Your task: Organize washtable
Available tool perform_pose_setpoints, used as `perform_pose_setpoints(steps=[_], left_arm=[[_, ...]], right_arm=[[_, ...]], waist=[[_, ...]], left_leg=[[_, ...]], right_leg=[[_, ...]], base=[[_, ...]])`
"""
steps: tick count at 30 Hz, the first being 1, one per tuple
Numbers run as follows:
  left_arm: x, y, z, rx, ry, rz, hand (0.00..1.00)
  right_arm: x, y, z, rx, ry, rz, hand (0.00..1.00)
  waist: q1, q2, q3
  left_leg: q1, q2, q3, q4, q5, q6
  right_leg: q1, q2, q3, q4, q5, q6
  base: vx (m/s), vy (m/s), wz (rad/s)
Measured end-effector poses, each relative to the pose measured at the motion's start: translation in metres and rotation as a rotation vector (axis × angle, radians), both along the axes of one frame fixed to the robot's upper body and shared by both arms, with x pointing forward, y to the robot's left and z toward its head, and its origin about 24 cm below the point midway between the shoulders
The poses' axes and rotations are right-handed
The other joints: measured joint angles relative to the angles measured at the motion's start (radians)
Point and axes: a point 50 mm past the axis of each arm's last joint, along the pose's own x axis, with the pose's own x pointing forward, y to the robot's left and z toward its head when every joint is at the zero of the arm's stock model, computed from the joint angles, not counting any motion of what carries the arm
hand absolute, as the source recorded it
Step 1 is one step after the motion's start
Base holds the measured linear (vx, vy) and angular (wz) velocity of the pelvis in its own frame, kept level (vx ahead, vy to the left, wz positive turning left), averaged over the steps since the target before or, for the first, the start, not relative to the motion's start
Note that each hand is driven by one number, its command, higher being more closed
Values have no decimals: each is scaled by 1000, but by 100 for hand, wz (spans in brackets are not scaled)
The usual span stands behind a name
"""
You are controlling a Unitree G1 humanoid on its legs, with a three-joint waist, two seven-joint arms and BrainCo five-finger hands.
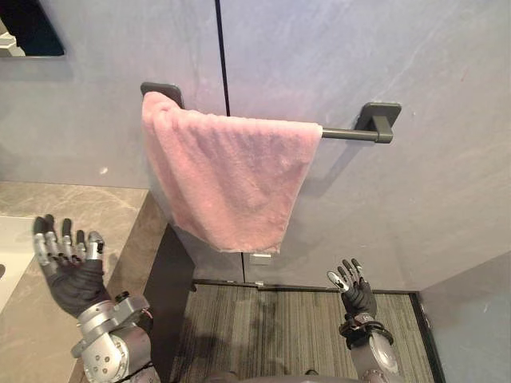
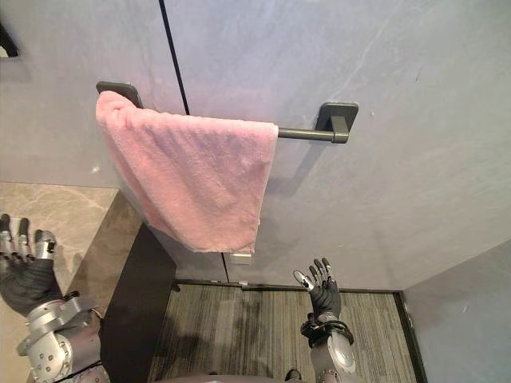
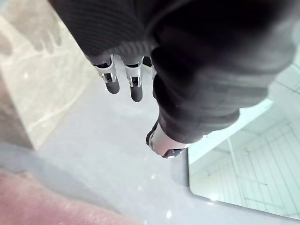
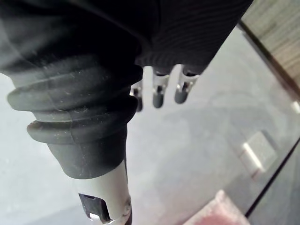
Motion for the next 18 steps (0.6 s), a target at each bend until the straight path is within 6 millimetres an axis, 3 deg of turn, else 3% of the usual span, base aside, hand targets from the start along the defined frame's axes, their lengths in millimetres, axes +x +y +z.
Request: perform_pose_setpoints(steps=[3,8,11,18], left_arm=[[2,10,10,59,-31,25,0],[22,26,24,217,-41,-69,0],[35,34,22,266,3,-151,0],[70,56,-6,250,198,-356,0]], right_arm=[[2,0,0,0,-9,8,0],[10,-8,-2,-12,-19,14,0],[7,-18,-5,-24,-4,-18,0],[2,-26,-16,-54,49,-13,0]], waist=[[0,-3,-2],[-3,4,-9],[-2,10,-15],[-4,12,-16]], left_leg=[[-1,-3,-2,0,0,0],[-7,-6,-3,1,1,0],[-12,-6,-5,2,1,0],[-13,-7,-8,2,1,0]], right_leg=[[-1,1,1,0,0,0],[-4,2,1,-2,0,0],[-9,2,0,-5,1,-1],[-7,3,-3,-13,1,-1]], base=[[-29,-11,0],[-32,-9,0],[24,-8,0],[0,0,0]])
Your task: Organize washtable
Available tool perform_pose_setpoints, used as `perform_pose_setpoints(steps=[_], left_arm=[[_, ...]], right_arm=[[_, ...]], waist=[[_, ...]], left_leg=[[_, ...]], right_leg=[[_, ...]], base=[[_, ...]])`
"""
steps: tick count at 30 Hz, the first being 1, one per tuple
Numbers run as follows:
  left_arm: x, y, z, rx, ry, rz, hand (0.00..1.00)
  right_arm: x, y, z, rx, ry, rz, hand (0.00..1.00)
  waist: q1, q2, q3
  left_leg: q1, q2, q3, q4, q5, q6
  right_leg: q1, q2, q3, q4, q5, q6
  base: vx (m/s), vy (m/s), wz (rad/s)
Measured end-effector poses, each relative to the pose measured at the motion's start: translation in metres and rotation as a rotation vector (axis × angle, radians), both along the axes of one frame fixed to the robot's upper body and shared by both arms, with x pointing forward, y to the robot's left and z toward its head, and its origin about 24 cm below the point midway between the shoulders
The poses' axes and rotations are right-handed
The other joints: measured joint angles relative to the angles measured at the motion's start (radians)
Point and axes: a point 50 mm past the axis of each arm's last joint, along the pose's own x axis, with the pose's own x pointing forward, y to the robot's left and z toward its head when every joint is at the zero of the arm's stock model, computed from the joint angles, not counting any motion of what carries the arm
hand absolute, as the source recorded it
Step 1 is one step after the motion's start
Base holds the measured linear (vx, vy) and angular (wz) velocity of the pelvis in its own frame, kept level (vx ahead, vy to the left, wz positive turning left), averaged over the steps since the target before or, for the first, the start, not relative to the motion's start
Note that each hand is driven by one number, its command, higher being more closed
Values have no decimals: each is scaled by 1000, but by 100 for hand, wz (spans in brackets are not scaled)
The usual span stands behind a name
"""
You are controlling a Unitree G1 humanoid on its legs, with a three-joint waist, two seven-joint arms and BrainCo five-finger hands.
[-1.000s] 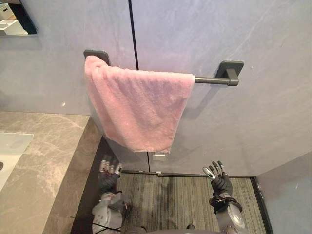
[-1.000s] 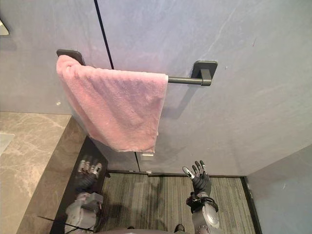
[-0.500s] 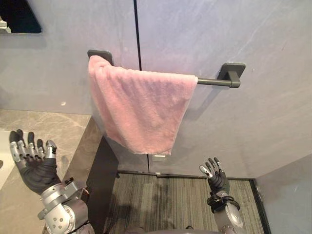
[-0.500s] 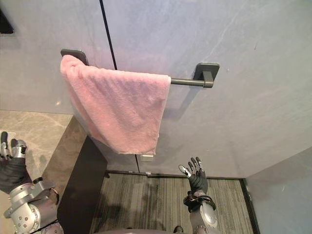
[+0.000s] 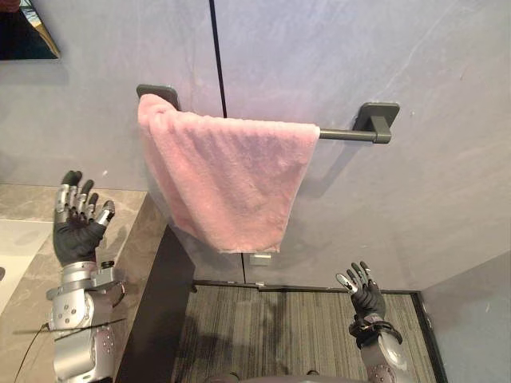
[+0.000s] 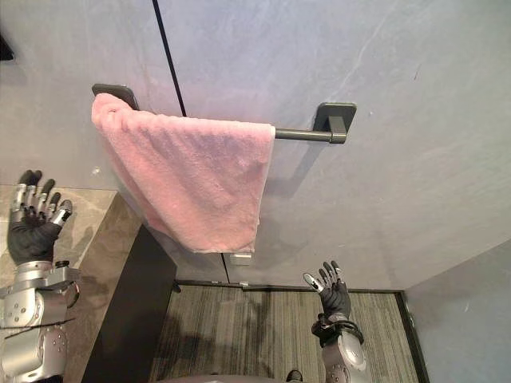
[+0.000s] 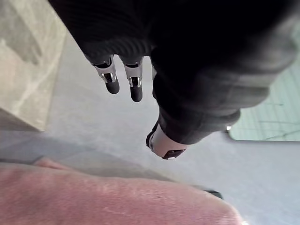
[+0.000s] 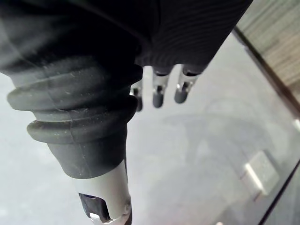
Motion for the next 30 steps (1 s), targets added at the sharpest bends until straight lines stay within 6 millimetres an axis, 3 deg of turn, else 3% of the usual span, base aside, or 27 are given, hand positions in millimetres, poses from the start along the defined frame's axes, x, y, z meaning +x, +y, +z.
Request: perform_pose_setpoints(steps=[5,12,30], left_arm=[[13,7,-2,28,63,-60,0],[28,5,-20,29,182,-114,0],[50,0,-9,54,167,-155,0]], right_arm=[[1,-1,1,-15,-1,18,0],[1,-6,-4,-33,23,35,0],[5,-8,-1,-45,10,40,0]], waist=[[1,2,-1],[2,16,-13],[2,-1,-20]], left_leg=[[-9,-1,4,2,0,0],[-40,3,8,20,3,-4],[-96,10,82,24,3,-5]], right_leg=[[-11,-1,8,-1,1,1],[-39,5,17,-2,11,-7],[-123,19,105,-40,77,-17]], base=[[-6,-4,-3],[-33,-27,-4],[-65,-21,-14]])
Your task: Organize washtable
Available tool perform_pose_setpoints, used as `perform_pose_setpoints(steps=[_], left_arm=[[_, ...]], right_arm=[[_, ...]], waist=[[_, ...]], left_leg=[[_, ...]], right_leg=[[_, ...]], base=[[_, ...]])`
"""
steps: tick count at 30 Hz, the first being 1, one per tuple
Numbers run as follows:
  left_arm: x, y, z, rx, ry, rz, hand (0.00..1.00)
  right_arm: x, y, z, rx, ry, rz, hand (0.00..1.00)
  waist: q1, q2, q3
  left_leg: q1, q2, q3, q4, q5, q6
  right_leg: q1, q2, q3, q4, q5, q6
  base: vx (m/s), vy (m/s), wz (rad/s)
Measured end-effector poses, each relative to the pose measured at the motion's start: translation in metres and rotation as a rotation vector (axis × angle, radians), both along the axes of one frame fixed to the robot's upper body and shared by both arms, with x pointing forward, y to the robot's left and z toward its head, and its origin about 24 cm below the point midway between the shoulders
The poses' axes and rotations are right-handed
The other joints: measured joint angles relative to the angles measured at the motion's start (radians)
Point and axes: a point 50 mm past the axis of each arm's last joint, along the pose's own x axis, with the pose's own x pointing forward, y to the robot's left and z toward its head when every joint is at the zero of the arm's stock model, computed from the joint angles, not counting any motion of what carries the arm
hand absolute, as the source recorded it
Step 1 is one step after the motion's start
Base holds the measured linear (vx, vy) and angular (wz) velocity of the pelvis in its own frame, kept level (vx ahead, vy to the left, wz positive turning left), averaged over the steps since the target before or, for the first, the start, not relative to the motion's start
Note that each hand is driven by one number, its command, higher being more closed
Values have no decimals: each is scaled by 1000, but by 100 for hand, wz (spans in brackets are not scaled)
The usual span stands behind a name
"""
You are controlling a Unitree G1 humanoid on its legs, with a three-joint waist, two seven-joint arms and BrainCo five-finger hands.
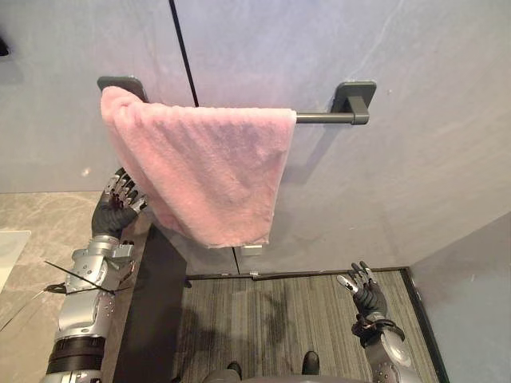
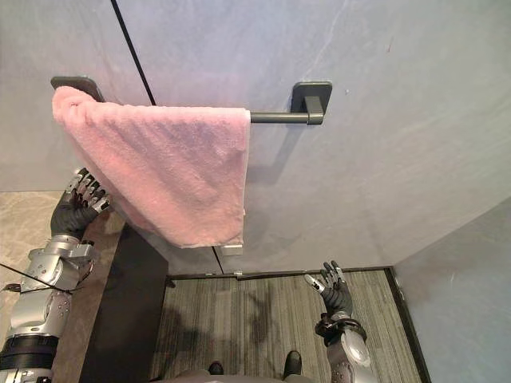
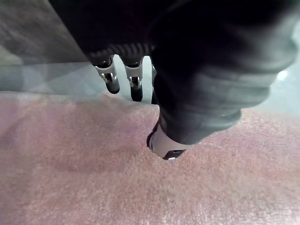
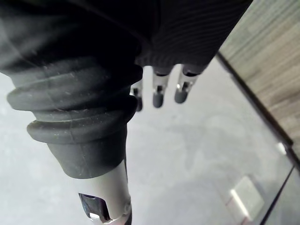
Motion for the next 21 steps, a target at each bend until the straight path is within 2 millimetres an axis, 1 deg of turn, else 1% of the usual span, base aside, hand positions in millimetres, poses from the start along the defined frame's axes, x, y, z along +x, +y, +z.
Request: perform_pose_setpoints(steps=[5,9,10,12,21], left_arm=[[1,2,0,-5,-1,26,0],[4,3,4,-10,-17,50,0],[5,4,6,-12,-24,59,0],[5,4,5,-14,-22,67,0],[5,5,5,-20,-27,84,0]], right_arm=[[-1,0,0,0,3,-1,0],[1,0,0,1,-2,0,0],[2,1,1,1,-6,1,0],[2,0,1,0,-6,0,0],[2,1,2,0,-9,1,0]], waist=[[-6,-8,1],[-6,-25,3],[-5,-33,3],[-2,-38,3],[-3,-49,12]], left_leg=[[-8,1,8,1,0,0],[-9,1,17,1,0,0],[-14,1,26,1,0,0],[-15,1,35,1,0,0],[-26,2,59,12,-1,0]], right_leg=[[-14,2,11,0,4,-1],[-20,2,19,0,7,-2],[-29,3,28,-1,13,-5],[-35,2,38,-3,19,-4],[-54,4,67,-3,32,-4]], base=[[-43,-20,-7],[-46,-17,-8],[-54,-12,-13],[-58,-11,-15],[-61,-20,-9]])
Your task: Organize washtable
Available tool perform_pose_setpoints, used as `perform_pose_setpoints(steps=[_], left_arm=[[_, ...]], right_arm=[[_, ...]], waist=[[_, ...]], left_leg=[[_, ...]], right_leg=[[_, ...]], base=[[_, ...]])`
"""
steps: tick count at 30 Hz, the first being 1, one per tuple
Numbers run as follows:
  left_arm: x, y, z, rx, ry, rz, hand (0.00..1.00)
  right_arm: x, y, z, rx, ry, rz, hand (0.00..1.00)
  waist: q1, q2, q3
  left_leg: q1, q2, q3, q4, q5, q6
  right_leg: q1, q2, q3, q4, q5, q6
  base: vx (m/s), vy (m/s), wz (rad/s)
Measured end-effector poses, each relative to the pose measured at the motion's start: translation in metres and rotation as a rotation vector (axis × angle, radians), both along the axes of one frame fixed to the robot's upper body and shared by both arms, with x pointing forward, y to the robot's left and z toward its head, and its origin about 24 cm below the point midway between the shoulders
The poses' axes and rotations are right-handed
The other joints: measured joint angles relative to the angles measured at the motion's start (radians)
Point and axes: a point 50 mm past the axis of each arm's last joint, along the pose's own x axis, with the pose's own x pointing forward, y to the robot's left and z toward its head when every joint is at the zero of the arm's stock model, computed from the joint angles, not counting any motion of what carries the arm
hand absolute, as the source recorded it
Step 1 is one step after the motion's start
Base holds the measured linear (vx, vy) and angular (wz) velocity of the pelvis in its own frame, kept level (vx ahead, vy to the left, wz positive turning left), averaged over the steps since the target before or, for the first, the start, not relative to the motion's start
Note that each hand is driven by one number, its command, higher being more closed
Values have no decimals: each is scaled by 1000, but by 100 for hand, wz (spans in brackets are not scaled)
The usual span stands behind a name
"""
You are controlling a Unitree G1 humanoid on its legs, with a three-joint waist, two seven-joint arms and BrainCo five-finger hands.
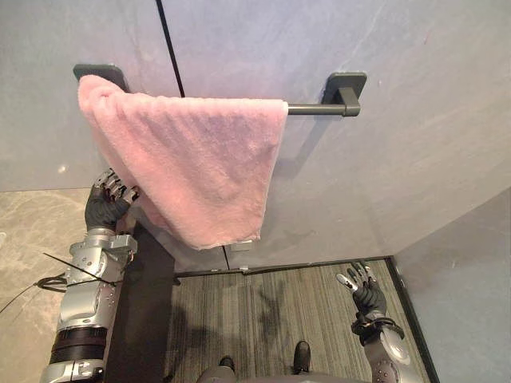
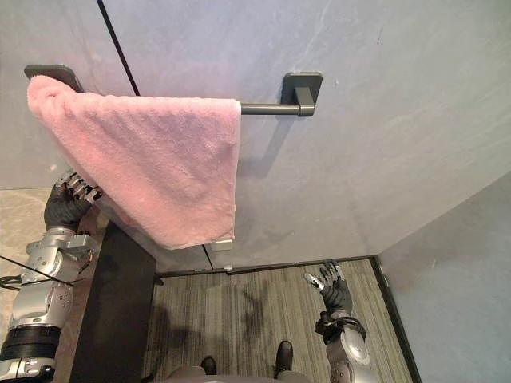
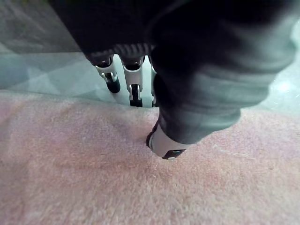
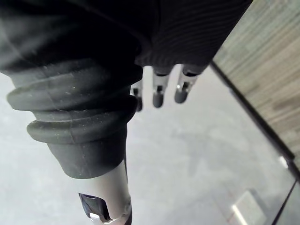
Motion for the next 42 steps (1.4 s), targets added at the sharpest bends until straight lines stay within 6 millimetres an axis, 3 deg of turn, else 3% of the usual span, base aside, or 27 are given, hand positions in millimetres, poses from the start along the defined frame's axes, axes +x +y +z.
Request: perform_pose_setpoints(steps=[3,7,14,15,21,25,29,37,42], left_arm=[[0,-1,0,5,-1,-1,0],[1,-1,0,16,3,-2,0],[5,-3,5,20,-15,-8,0],[6,-3,6,19,-18,-8,100],[17,-9,12,-4,-47,-17,100],[23,-17,15,-31,-85,-34,100],[23,-21,13,-53,-87,-36,100],[29,-31,14,-117,-117,-37,100],[30,-36,12,-137,-117,-48,100]], right_arm=[[2,-1,5,-41,-15,14,0],[14,-2,28,-171,-104,57,0],[24,3,47,-172,-199,95,0],[25,4,51,-173,-218,102,0],[37,21,77,-139,-356,169,0],[46,31,103,-105,-490,201,0],[50,37,110,-82,-531,241,0],[76,81,151,24,-714,432,0],[81,94,164,64,-765,486,0]], waist=[[-3,-4,9],[-5,-5,10],[-1,-5,35],[2,-6,40],[-1,-7,41],[-29,-6,42],[-29,-6,42],[-24,-5,43],[-21,-4,43]], left_leg=[[-2,0,2,2,0,0],[-5,0,2,3,0,0],[-13,1,0,15,-1,0],[-17,2,0,18,-1,0],[-20,3,0,27,0,0],[-22,4,0,28,-1,0],[-22,8,-1,27,-2,-2],[-19,8,-14,25,-1,-2],[-12,8,-29,18,0,0]], right_leg=[[-3,0,3,0,3,-2],[-6,1,4,0,4,-3],[-7,0,1,0,9,-6],[-9,0,1,-1,11,-7],[-9,2,-3,-1,16,-10],[-9,4,-5,-1,16,-11],[-9,8,-8,-1,16,-11],[1,7,-30,0,18,-13],[12,7,-54,0,20,-15]], base=[[-55,-21,-3],[-30,-17,-1],[-24,-10,1],[-58,-26,1],[-52,-23,-1],[-21,-10,0],[0,0,0],[-16,-12,4],[-3,-5,10]])
